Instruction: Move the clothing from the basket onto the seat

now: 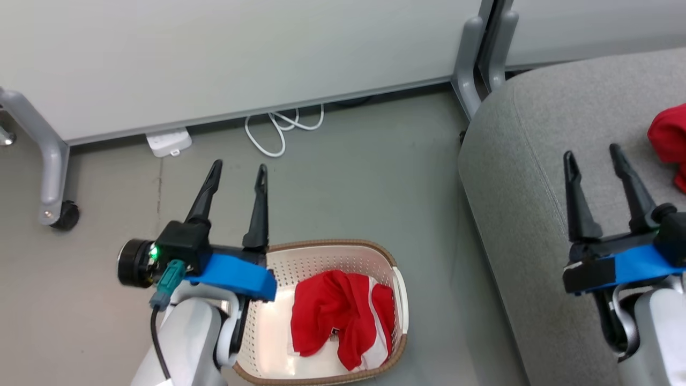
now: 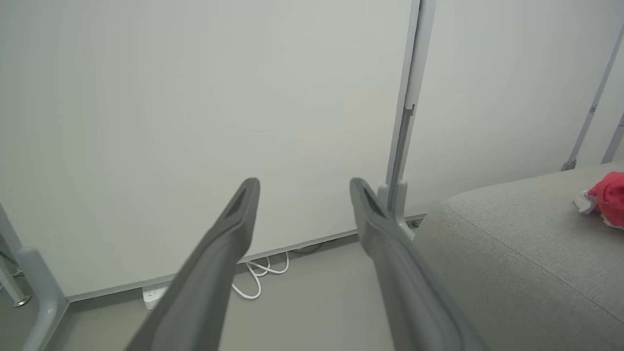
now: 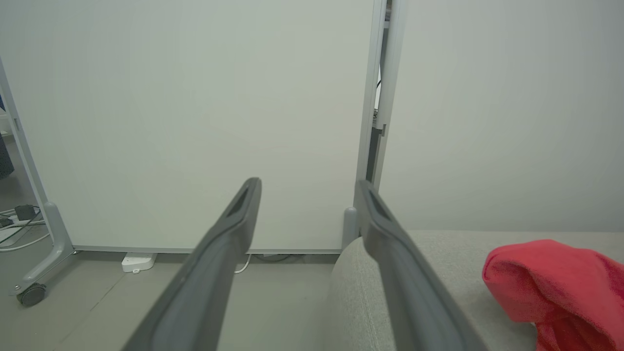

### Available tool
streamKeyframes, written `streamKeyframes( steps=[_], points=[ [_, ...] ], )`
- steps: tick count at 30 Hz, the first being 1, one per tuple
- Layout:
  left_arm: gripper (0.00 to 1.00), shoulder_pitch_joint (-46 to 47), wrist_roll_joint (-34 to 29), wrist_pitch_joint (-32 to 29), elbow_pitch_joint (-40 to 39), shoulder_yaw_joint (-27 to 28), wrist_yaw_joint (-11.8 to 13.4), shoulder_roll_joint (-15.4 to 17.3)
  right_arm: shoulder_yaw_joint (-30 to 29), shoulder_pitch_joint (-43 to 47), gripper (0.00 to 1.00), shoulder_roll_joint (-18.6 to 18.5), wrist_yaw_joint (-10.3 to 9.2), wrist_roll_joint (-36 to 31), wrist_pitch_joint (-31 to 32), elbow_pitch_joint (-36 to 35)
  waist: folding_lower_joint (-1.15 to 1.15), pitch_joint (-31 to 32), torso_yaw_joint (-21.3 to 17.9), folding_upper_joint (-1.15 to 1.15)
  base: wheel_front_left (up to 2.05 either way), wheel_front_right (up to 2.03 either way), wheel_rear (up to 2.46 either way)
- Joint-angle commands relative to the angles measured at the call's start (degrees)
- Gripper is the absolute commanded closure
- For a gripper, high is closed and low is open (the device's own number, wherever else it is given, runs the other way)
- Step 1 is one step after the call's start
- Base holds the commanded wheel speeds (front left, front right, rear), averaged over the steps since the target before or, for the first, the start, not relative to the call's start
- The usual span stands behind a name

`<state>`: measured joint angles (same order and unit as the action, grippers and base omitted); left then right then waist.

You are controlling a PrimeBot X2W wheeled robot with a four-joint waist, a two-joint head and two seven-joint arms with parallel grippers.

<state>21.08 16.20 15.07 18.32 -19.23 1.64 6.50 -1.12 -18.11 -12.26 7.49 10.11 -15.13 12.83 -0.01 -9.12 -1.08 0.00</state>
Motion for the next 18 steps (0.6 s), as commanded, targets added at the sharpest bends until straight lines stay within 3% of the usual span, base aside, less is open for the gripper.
streamKeyframes(
  steps=[1, 8, 18],
  points=[
    [0.0, -1.1, -0.6, 0.1, -0.5, 1.0, -0.3, -0.2, 0.1, 1.4, 0.0, 0.5, 0.01, -0.1, 0.0, 0.1, 0.01, 1.5, 0.8, 0.0, 0.0, 0.0, 0.0],
    [0.0, -7.3, -3.8, 0.1, -2.6, 7.1, -2.7, -1.4, 1.0, 5.4, 0.0, 2.9, 0.01, -0.2, 0.0, 0.3, 0.01, 4.6, 1.2, 0.0, 0.0, 0.0, 0.0],
    [0.0, -12.7, -6.7, 0.1, -4.3, 11.4, -5.6, -3.1, 0.9, 9.8, 0.0, 4.9, 0.01, 0.0, 0.0, 0.1, 0.01, 7.0, 1.0, 0.0, 0.0, 0.0, 0.0]
  ],
)
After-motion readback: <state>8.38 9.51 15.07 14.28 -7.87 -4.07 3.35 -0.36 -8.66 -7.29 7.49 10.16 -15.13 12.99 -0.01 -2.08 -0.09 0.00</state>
